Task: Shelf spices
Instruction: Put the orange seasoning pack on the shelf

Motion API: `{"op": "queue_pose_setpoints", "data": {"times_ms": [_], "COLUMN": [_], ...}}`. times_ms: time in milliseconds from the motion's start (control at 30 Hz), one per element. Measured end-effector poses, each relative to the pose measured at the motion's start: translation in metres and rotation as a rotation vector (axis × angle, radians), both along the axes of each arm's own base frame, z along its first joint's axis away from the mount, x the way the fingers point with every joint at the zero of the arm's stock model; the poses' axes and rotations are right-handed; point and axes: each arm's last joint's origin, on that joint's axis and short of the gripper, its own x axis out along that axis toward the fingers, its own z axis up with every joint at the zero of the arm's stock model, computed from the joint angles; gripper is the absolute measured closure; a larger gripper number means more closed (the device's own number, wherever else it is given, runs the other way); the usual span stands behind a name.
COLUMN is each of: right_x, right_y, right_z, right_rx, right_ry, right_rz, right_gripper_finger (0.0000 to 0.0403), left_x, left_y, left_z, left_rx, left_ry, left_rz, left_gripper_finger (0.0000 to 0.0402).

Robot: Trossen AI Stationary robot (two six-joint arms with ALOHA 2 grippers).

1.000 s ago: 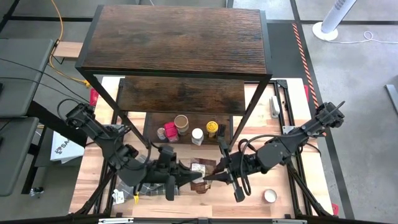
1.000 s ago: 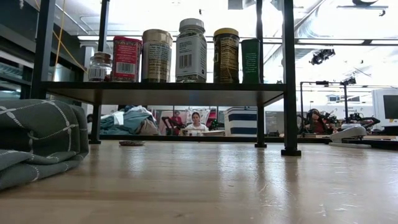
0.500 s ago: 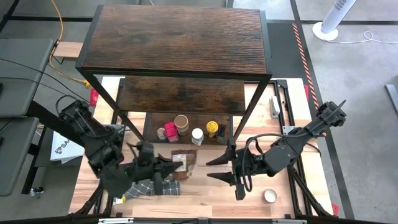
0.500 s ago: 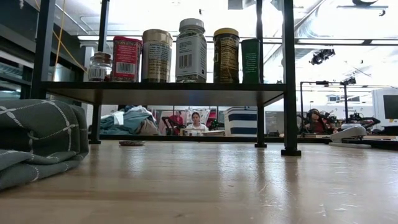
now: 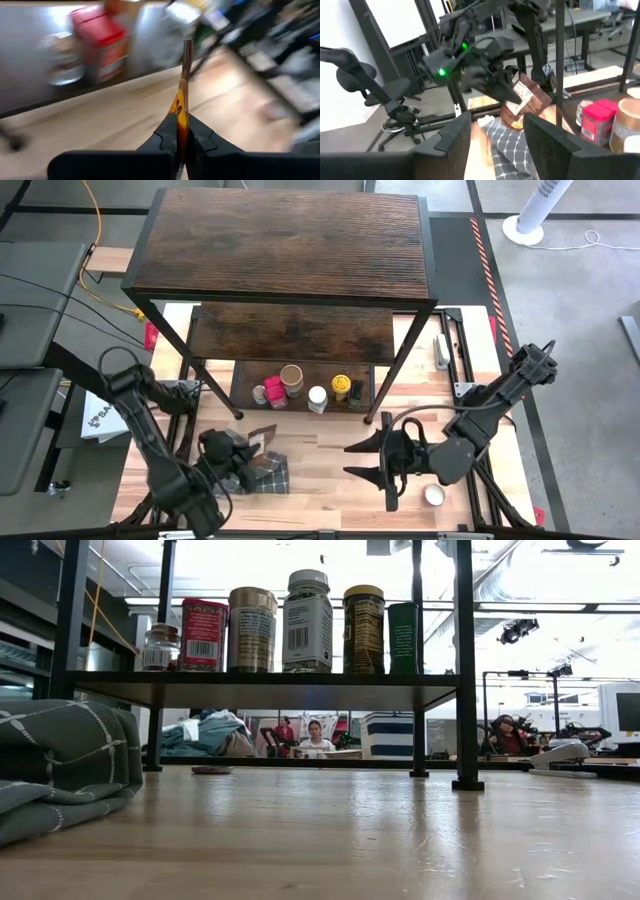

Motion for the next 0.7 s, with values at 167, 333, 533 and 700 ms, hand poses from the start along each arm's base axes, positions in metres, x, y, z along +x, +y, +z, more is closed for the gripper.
{"op": "queue_pose_setpoints", "data": {"times_ms": [167,333,533,700], "right_x": [-0.001,0.0,0.0,-0.001], "right_y": [0.0,-0.002,-0.005,-0.023], "right_z": [-0.004,-0.005,-0.01,-0.027], "right_rx": [0.043,0.049,0.012,-0.064], "right_ry": [0.036,0.042,0.086,0.199], "right_rz": [-0.012,-0.031,-0.05,-0.263], "right_gripper_finger": [0.0226,0.0226,0.0226,0.0236], "left_x": [0.006,0.026,0.043,0.036], "left_y": [-0.006,-0.003,0.012,0.022], "left_z": [-0.022,-0.041,-0.04,-0.013], "left_rx": [0.079,0.193,0.185,0.23], "left_ry": [0.175,0.3,0.177,0.018], "left_rz": [-0.004,-0.007,0.098,0.07], "left_gripper_finger": [0.0401,0.0401,0.0402,0.0401]}}
